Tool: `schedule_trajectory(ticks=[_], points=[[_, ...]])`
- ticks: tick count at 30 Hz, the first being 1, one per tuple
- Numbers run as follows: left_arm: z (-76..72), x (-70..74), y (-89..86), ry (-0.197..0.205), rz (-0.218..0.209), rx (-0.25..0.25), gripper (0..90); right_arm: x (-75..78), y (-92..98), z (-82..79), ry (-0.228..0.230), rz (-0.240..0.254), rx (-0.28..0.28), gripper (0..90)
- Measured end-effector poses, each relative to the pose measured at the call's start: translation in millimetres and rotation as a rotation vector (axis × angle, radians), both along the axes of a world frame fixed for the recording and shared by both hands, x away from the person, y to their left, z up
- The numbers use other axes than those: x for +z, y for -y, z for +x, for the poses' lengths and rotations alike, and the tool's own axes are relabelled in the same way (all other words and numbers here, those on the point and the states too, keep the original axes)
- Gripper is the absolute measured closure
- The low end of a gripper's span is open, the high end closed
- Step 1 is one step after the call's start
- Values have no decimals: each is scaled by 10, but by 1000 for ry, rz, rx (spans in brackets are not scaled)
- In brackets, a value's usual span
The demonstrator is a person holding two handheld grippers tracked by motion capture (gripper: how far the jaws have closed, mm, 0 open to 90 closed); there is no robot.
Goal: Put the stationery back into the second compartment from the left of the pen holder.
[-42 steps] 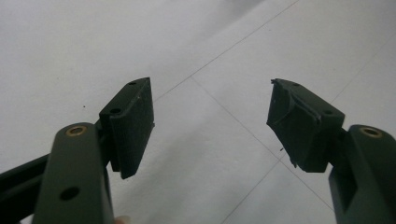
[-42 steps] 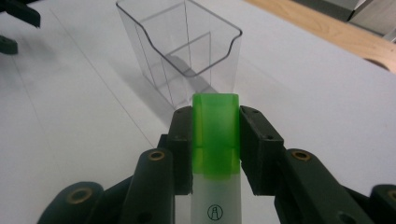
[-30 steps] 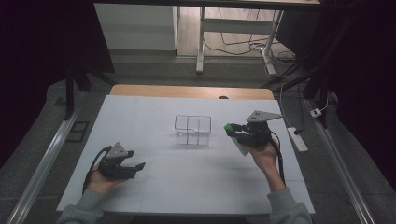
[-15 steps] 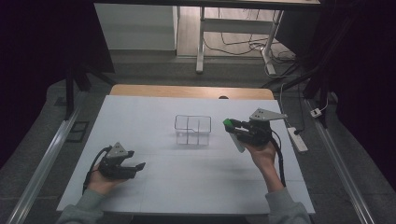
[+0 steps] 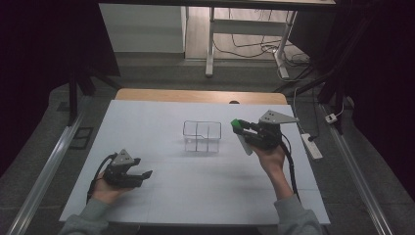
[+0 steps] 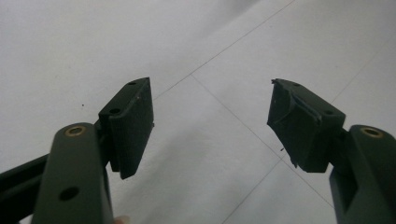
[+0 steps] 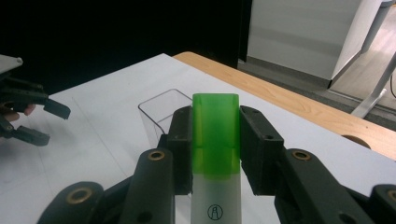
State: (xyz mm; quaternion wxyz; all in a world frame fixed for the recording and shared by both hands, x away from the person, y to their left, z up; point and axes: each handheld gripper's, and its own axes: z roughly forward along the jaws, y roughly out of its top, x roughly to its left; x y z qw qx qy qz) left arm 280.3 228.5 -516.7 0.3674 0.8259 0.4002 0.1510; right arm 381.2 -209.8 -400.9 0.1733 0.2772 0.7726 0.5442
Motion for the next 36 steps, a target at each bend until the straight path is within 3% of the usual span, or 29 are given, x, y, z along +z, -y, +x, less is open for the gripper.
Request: schedule_trajectory(ticks=[11,17,36], points=[[2,0,-7,0,-3,1,309,59,-59,29,16,33,4,667],[8,-4,-4,-3,-5,0,307,89,-159,92,17,0,4,667],[13,-5,-13,-1,-5,0,308,222,-399,260,20,18,23,667]])
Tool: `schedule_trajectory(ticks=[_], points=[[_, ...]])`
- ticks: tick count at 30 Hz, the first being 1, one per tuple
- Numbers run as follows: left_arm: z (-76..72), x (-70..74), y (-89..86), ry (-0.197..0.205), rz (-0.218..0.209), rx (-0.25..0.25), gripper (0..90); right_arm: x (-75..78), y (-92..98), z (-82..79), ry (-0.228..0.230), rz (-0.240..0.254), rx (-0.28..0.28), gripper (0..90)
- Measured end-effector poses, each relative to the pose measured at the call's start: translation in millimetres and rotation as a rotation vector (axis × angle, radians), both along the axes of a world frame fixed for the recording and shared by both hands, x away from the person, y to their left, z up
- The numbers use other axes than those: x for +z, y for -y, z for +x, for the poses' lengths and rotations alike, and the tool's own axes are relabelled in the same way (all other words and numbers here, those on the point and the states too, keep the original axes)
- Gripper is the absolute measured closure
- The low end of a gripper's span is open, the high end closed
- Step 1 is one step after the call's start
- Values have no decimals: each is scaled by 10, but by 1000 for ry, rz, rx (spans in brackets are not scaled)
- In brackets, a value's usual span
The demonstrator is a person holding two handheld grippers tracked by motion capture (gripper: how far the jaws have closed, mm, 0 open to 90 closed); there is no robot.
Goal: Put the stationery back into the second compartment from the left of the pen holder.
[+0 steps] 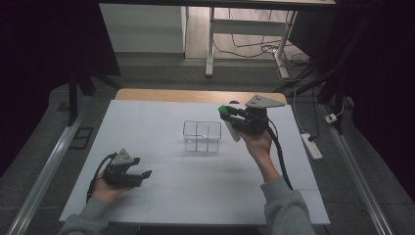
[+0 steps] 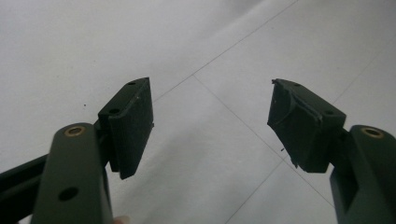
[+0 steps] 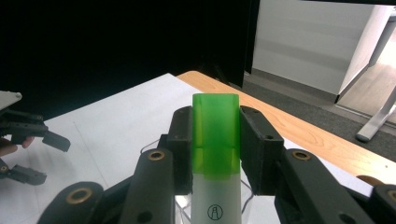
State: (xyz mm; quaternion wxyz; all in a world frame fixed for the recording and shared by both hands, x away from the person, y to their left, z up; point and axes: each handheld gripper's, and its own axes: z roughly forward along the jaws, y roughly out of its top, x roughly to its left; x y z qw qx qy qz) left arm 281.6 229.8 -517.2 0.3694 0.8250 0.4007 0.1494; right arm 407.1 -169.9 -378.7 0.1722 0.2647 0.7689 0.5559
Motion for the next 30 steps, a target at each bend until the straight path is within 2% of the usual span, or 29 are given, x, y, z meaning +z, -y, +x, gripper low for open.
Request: schedule_trajectory(ticks=[11,13,15,20,23,30], points=[[0,0,-5,-2,-1,4,308,-40,-187,76,-2,10,14,667],[1,-1,-7,-2,-2,5,308,-56,-224,89,-4,6,16,667],[2,-1,-8,-3,-2,6,309,-73,-262,104,-4,-17,10,667],[2,-1,-6,-4,0,8,309,-97,-316,155,-19,17,9,667],[5,-3,-10,-5,0,9,309,-104,-369,182,-18,8,1,667],[7,-4,-16,-4,2,8,309,-154,-449,256,-34,36,4,667]])
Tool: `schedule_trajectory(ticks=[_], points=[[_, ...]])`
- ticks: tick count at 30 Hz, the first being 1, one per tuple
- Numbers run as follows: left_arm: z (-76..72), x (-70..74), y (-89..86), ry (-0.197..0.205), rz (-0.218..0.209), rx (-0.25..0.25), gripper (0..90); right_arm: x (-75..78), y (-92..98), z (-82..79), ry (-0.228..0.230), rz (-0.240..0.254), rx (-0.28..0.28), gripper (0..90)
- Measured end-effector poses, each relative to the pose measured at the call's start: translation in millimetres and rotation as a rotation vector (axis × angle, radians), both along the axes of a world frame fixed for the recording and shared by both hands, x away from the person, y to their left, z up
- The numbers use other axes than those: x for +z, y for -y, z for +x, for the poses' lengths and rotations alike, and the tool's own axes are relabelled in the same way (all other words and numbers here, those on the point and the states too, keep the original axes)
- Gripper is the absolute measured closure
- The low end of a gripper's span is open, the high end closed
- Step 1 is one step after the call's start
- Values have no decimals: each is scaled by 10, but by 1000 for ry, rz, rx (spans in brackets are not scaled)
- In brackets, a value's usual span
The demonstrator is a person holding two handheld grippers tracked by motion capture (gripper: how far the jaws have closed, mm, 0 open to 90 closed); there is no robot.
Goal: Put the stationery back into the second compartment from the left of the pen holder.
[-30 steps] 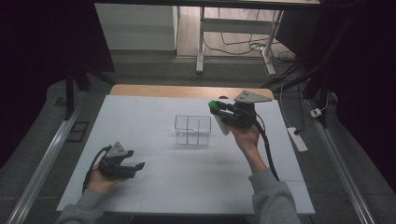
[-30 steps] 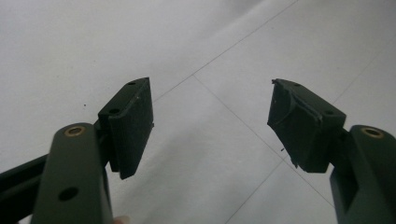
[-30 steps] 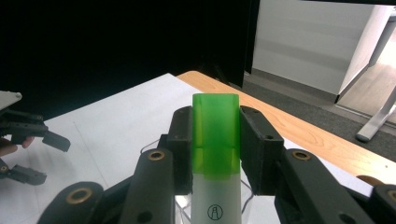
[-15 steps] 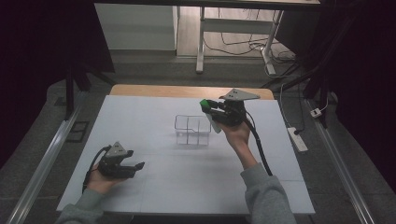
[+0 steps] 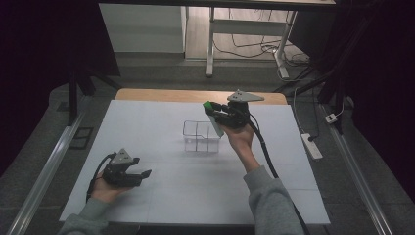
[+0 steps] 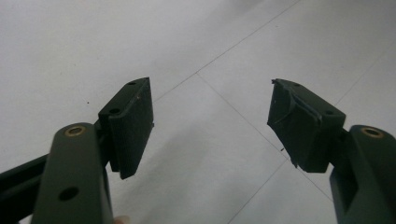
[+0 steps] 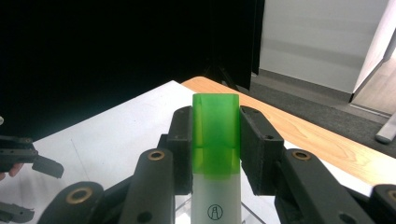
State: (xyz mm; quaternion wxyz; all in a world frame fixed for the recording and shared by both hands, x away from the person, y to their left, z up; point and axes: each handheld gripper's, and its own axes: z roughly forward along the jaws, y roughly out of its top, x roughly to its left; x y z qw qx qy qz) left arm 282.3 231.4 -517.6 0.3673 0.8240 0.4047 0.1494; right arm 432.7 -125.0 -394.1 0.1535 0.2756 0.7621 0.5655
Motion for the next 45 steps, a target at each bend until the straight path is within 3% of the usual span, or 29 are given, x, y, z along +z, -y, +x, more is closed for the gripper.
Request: schedule_trajectory(ticks=[11,26,34,37,41,45], points=[[6,-4,-16,-2,0,3,309,-138,-222,116,-18,36,9,666],[4,-5,-16,-2,1,2,309,-249,-364,227,-25,73,10,666],[11,-17,-27,-5,4,6,308,-328,-412,276,-32,69,15,664],[11,-16,-29,-7,1,5,308,-352,-415,283,-39,46,10,652],[10,-16,-27,-6,2,5,308,-343,-383,288,-55,40,1,579],[8,-15,-28,-6,0,5,307,-304,-362,262,-49,0,7,533]])
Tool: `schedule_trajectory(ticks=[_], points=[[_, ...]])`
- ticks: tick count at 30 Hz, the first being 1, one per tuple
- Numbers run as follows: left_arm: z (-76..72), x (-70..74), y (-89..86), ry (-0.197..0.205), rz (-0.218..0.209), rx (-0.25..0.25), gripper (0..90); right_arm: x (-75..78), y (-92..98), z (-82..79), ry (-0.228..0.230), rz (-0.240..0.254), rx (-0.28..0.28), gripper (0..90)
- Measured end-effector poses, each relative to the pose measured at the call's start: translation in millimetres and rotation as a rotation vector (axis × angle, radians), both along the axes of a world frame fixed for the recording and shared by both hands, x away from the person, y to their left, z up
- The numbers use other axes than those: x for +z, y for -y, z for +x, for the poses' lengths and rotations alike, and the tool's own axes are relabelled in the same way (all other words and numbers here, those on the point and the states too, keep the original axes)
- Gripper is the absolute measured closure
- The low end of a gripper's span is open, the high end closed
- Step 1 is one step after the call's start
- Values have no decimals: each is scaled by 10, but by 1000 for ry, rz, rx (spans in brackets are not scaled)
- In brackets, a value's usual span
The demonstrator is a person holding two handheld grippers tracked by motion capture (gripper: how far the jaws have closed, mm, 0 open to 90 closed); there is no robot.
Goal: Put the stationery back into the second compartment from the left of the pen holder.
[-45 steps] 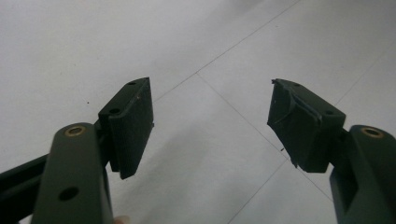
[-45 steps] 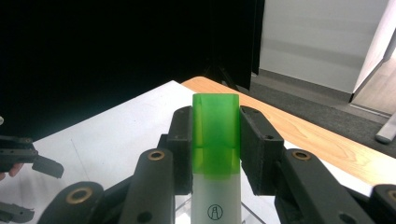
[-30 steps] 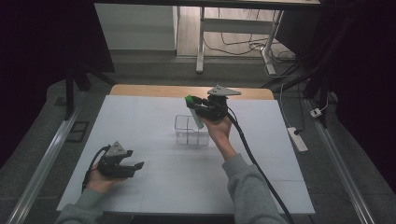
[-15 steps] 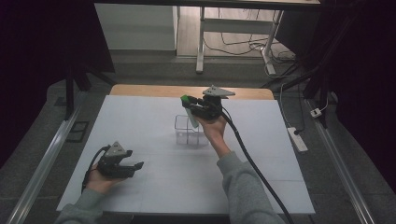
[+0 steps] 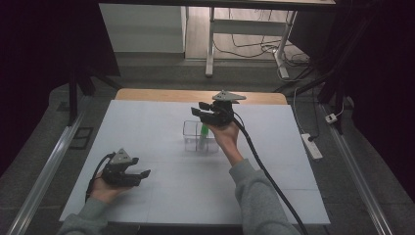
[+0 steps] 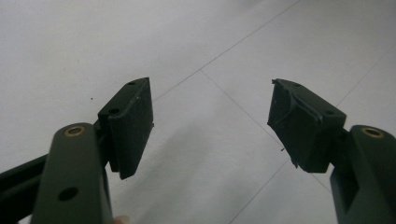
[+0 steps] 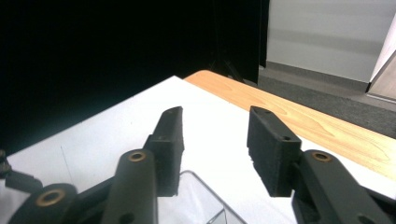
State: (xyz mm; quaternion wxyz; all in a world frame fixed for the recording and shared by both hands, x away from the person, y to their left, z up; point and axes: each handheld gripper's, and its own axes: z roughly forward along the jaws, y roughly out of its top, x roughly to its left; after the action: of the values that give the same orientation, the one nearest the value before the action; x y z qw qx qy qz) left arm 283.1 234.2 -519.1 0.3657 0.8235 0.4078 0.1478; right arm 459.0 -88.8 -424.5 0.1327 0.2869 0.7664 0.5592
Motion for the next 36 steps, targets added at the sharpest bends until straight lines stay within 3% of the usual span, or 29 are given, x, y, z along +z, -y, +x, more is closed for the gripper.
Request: schedule_trajectory(ticks=[10,14,19,36], points=[[-5,7,-5,3,-1,1,307,77,29,-96,-9,-59,26,492],[-5,6,-7,2,0,1,307,63,59,-127,-15,-61,33,487],[-6,7,-8,3,-1,2,306,19,130,-171,-19,-100,26,468],[-11,5,-7,2,1,5,305,-84,657,-420,-37,-165,-39,410]])
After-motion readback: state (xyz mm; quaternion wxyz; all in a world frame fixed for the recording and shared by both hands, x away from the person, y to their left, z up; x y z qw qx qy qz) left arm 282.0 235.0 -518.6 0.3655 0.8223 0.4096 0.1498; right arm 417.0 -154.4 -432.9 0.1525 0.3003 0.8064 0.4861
